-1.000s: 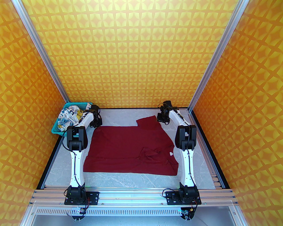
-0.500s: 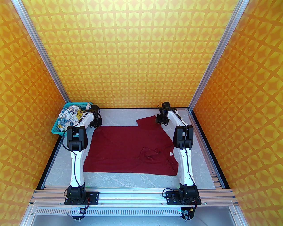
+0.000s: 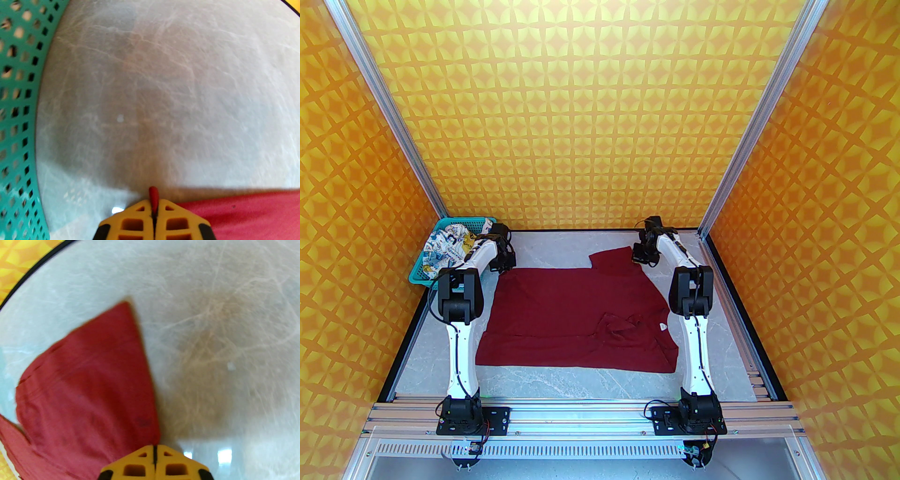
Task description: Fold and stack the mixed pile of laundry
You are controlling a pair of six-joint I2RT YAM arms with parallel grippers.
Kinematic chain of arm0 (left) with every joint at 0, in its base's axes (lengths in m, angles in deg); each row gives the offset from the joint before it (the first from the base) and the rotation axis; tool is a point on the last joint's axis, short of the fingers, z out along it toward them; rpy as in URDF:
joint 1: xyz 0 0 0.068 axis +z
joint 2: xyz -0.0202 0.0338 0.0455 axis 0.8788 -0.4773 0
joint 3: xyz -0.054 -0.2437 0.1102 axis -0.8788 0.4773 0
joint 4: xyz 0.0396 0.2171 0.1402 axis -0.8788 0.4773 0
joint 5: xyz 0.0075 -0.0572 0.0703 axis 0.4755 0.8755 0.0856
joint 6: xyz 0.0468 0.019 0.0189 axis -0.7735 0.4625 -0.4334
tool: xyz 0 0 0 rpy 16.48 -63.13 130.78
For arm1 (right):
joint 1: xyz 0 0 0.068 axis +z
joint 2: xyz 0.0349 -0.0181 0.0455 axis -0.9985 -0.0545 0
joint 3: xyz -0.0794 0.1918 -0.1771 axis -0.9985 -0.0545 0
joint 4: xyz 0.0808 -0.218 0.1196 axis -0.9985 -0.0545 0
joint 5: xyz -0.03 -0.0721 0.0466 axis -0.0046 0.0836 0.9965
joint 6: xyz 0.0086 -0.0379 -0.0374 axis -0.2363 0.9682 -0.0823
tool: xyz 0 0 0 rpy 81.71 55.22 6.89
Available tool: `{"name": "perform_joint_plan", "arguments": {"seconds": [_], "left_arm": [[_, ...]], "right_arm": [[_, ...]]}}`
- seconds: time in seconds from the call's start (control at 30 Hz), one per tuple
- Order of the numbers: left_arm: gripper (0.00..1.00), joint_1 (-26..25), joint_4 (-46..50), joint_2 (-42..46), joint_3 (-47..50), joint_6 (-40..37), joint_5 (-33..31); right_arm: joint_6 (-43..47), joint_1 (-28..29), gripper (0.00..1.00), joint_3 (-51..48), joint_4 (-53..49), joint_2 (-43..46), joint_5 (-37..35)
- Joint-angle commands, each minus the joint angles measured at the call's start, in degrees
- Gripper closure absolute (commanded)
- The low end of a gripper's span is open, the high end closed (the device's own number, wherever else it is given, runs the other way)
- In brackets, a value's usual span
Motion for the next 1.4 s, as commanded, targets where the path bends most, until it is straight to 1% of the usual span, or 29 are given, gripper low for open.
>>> {"name": "perform_joint_plan", "arguments": {"seconds": [0.0,0.33,0.6,1.17,1.37], "left_arm": [[1.00,0.5,-2.0,3.6,1.4,-1.1,1.2],[1.00,0.8,-6.2,9.1,10.0,-0.5,1.2],[1.00,0.9,-9.1,14.6,16.8,0.3,1.6],[1.00,2.3,-13.6,23.4,30.5,2.5,1.5],[1.00,2.4,-15.2,26.5,34.6,3.6,1.7]], "right_arm": [[-1.5,-1.0,1.00,-3.0,2.1,4.9,2.4],[-3.3,-2.6,1.00,-13.0,6.4,11.7,5.8],[-3.9,-3.1,1.00,-20.6,9.1,17.9,6.6],[-7.6,-5.1,1.00,-42.9,18.5,34.0,8.8],[-9.6,-5.1,1.00,-52.7,22.8,40.4,11.7]]}}
